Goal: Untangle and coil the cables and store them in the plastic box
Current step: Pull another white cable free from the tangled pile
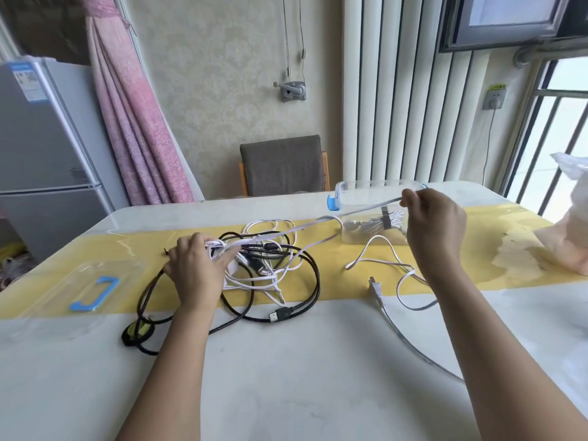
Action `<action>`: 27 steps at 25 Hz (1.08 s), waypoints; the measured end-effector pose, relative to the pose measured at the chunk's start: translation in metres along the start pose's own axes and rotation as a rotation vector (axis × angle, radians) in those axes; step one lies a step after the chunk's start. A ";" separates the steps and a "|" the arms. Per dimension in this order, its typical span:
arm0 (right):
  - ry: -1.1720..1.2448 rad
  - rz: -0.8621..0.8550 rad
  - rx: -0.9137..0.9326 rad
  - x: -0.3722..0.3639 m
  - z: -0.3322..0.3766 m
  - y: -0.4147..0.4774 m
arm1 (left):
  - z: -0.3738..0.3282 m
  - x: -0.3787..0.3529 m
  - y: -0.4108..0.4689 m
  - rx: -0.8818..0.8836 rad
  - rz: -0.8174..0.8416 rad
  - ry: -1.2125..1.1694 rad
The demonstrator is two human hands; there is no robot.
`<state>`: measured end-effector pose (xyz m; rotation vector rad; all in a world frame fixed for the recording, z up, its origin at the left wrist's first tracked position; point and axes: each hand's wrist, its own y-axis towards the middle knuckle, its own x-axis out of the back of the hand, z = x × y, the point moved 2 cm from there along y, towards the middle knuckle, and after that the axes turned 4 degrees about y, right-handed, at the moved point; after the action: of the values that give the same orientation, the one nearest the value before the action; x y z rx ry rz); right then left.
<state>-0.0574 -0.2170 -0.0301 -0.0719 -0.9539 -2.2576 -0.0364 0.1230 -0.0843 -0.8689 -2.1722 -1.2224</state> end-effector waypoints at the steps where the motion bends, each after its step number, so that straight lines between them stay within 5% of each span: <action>1: -0.116 0.038 -0.058 -0.002 -0.014 0.003 | 0.008 -0.009 0.000 0.019 0.105 0.004; 5: -0.468 0.538 -0.136 -0.014 -0.054 -0.001 | 0.016 -0.017 -0.005 -0.032 0.313 -0.375; 9: -0.518 0.882 0.146 -0.037 -0.040 -0.024 | 0.008 -0.012 -0.011 -0.046 0.263 -0.479; 15: -0.537 0.972 0.437 -0.059 -0.012 -0.051 | -0.009 -0.005 -0.010 -0.072 0.172 -0.592; 17: -0.382 0.999 0.367 -0.055 0.002 -0.051 | -0.014 -0.004 -0.012 -0.054 0.142 -0.583; 20: 0.104 1.243 0.003 -0.046 0.026 -0.067 | -0.014 -0.003 -0.012 0.031 0.085 -0.604; 27: 0.591 1.197 -0.050 -0.059 0.059 -0.095 | -0.018 0.006 -0.008 0.126 -0.027 -0.628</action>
<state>-0.0821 -0.0972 -0.0629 0.0098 -0.3358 -1.0730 -0.0447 0.1061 -0.0761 -1.3004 -2.7123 -0.8815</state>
